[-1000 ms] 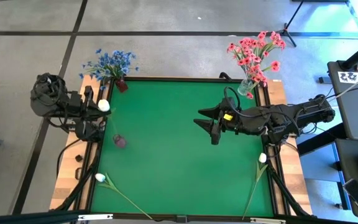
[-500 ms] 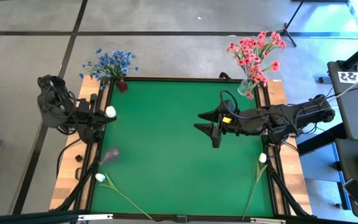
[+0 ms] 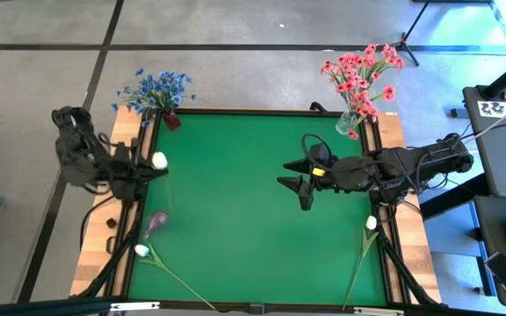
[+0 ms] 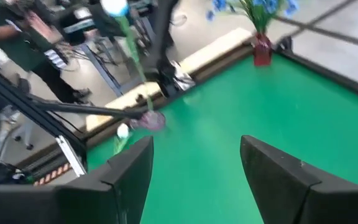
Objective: Sort flowers into vase by color
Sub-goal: Put the top white tulip into the purple vase, then adjust the purple vase
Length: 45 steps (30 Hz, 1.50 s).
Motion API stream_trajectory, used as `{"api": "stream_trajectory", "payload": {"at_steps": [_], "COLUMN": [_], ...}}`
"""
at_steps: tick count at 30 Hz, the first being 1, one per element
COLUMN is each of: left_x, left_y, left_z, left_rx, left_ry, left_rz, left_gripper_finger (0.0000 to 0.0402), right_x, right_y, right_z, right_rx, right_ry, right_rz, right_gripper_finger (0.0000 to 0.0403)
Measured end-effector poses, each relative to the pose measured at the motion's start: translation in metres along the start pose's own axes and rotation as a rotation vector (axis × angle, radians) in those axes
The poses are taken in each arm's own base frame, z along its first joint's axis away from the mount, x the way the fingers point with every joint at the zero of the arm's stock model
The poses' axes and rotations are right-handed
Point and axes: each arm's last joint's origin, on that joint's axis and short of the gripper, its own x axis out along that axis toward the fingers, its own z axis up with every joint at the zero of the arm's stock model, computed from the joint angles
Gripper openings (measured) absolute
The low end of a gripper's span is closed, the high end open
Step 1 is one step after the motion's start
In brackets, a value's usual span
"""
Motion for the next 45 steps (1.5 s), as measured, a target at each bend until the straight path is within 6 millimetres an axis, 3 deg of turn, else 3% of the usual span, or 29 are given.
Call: {"api": "stream_trajectory", "payload": {"at_steps": [5,11,17,21,25,30,34,40,45], "left_x": [0.03,0.096,0.149,0.166,0.173,0.177,0.182,0.183,0.162], "left_y": [-0.028,-0.063,-0.07,-0.07,-0.067,-0.059,-0.051,-0.041,-0.042], "left_z": [-0.024,-0.056,-0.097,-0.115,-0.122,-0.122,-0.113,-0.085,-0.062], "left_rx": [-0.117,-0.288,-0.413,-0.465,-0.51,-0.589,-0.668,-0.791,-0.833], "left_ry": [0.062,0.227,0.444,0.552,0.646,0.786,0.913,1.058,1.278], "left_rz": [0.07,0.132,0.271,0.326,0.33,0.314,0.29,0.329,0.445], "left_gripper_finger": [0.0003,0.0002,0.0019,0.0042,0.0073,0.0117,0.0149,0.0184,0.0186], "right_x": [0.013,0.042,0.062,0.062,0.058,0.045,0.014,-0.04,-0.072], "right_y": [0.0,0.01,0.018,0.018,0.019,0.014,0.011,0.015,0.022], "right_z": [-0.011,-0.027,-0.035,-0.036,-0.035,-0.034,-0.038,-0.065,-0.097], "right_rx": [0.041,0.0,-0.041,-0.071,-0.119,-0.154,-0.205,-0.329,-0.433], "right_ry": [0.062,0.135,0.142,0.157,0.174,0.261,0.351,0.455,0.433], "right_rz": [-0.041,-0.007,0.052,0.067,0.099,0.155,0.146,0.027,-0.072], "right_gripper_finger": [0.0241,0.0241,0.0241,0.0241,0.0241,0.0241,0.0241,0.0241,0.0241]}}
